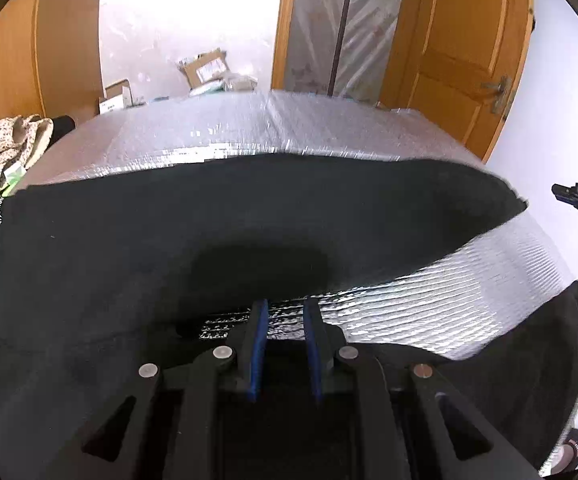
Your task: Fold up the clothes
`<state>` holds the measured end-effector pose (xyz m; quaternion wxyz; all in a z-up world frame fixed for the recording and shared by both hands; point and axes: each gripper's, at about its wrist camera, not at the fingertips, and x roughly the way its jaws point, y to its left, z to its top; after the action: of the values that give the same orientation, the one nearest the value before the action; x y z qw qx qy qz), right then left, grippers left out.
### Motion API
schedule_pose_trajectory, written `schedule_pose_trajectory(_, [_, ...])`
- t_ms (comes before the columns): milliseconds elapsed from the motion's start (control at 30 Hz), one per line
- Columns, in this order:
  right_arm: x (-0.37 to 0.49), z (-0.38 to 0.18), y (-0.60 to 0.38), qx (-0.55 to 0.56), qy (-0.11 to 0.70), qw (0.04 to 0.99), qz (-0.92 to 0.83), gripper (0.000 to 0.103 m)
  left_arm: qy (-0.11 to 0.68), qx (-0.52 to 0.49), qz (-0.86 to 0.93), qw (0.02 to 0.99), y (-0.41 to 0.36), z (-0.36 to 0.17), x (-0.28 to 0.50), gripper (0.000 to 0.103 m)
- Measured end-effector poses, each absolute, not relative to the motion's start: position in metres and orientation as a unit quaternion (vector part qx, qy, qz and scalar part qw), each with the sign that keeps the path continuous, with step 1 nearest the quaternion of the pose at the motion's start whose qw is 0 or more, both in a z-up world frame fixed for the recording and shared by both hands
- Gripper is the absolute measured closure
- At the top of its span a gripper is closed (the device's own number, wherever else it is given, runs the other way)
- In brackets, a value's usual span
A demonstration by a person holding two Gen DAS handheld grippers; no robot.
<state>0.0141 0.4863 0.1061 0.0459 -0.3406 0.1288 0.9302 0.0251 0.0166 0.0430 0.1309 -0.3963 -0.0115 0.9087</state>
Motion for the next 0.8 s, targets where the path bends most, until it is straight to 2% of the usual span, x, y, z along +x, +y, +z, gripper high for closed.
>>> schedule_pose_trajectory(33, [0.026,0.111,0.472,-0.330,0.127,0.022,0.935,0.066,-0.008,-0.389,0.912,0.129,0.015,0.047,0.031,0.085])
schedule_pose_trajectory(67, [0.036,0.113,0.457,-0.326,0.127,-0.002,0.937,0.064,-0.004,-0.382,0.915,0.127,0.012,0.052,0.037,0.085])
schedule_pose_trajectory(300, [0.101,0.077,0.354,-0.360,0.081,-0.103,0.924,0.064,-0.019,-0.383,0.922,0.053,-0.044,0.045,0.067,0.085])
schedule_pose_trajectory(433, [0.116,0.051,0.326,-0.379,0.055,-0.112,0.917,0.064,-0.038,-0.407,0.913,0.010,-0.079,0.021,0.076,0.085])
schedule_pose_trajectory(533, [0.128,0.031,0.305,-0.393,0.036,-0.118,0.911,0.064,-0.054,-0.398,0.915,0.015,-0.089,0.018,0.082,0.085])
schedule_pose_trajectory(700, [0.127,0.022,0.305,-0.388,0.046,-0.094,0.916,0.064,-0.021,-0.391,0.920,0.016,-0.077,0.014,0.082,0.084])
schedule_pose_trajectory(800, [0.120,0.020,0.306,-0.381,0.055,-0.084,0.919,0.064,-0.031,-0.389,0.920,0.023,-0.079,0.013,0.082,0.083])
